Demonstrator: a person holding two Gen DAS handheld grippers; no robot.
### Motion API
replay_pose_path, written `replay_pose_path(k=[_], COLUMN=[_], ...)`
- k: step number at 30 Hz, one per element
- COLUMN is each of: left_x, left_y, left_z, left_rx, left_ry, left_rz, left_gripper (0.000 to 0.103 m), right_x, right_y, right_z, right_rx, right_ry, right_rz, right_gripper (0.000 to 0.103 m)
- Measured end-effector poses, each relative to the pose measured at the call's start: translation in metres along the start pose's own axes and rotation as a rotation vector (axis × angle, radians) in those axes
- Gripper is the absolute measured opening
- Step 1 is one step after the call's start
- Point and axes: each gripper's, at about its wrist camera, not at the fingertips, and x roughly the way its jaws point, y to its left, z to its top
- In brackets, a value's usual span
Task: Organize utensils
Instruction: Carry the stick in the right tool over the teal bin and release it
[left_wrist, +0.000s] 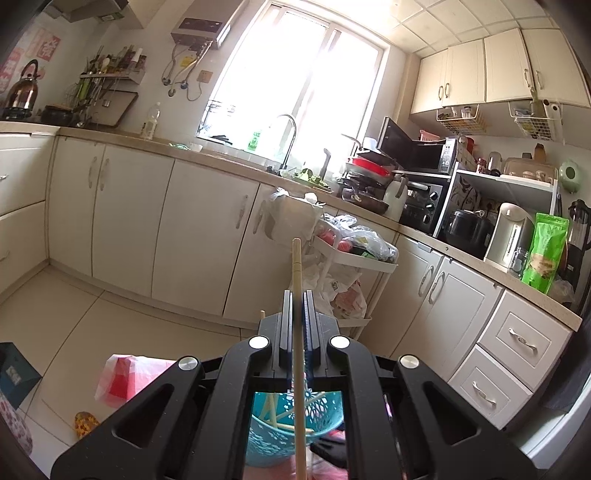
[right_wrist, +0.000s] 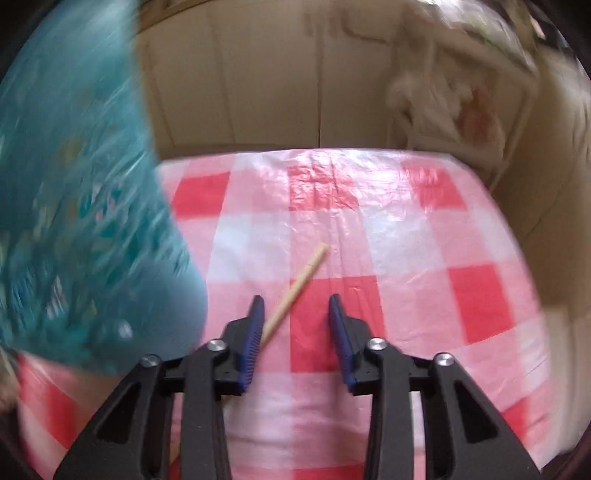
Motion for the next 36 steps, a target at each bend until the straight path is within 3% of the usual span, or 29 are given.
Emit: replay_pose_path(k=[2, 4, 9, 14, 17, 20, 25, 31, 36], left_x=[0.004, 0.009, 0.021, 0.038, 0.057, 0.075, 0.095, 0.113, 0.121], left_y=[0.002, 0.004, 0.005, 0.000, 0.002, 0.006, 0.012, 0.020, 0.020], left_z=[0.002, 0.006, 0.012, 0.014, 0.014, 0.014, 0.014, 0.006, -0.001], left_rx=[-0.008, -0.017, -0.026, -0.012, -0.033, -0.056, -0.074, -0.067, -0.030], left_ry=[-0.005, -0.018, -0.052, -0.100, -0.110, -0.114, -0.120, -0.102, -0.083], left_rz=[0.001, -0.006, -0.022, -0.018, 0.000, 0.017, 0.040, 0.078, 0.102], left_gripper=[0.005, 0.005, 0.005, 0.005, 0.005, 0.005, 0.005, 0.005, 0.005], right_x=[-0.007, -0.015, -0.065, -0.140, -0.177, -0.189, -0.178, -0.139, -0.125], right_y=[0.002, -0.006, -0.051, -0.072, -0.060, -0.034, 0.001, 0.015, 0.021], right_z=[-0.009, -0.015, -0.019, 0.002, 0.030, 0.058, 0.089, 0.103, 0.102], right_rx=[-0.046, -0.019, 0.239, 0.385, 0.411, 0.373, 0.337, 0.320, 0.273], right_ry=[0.001, -0.007, -0.109, -0.341, -0.523, -0.650, -0.730, -0.689, -0.638], right_rz=[-0.026, 0.004, 0.203, 0.370, 0.446, 0.434, 0.335, 0.232, 0.198], right_gripper=[0.007, 0.006, 0.006, 0.006, 0.006, 0.006, 0.006, 0.006, 0.006])
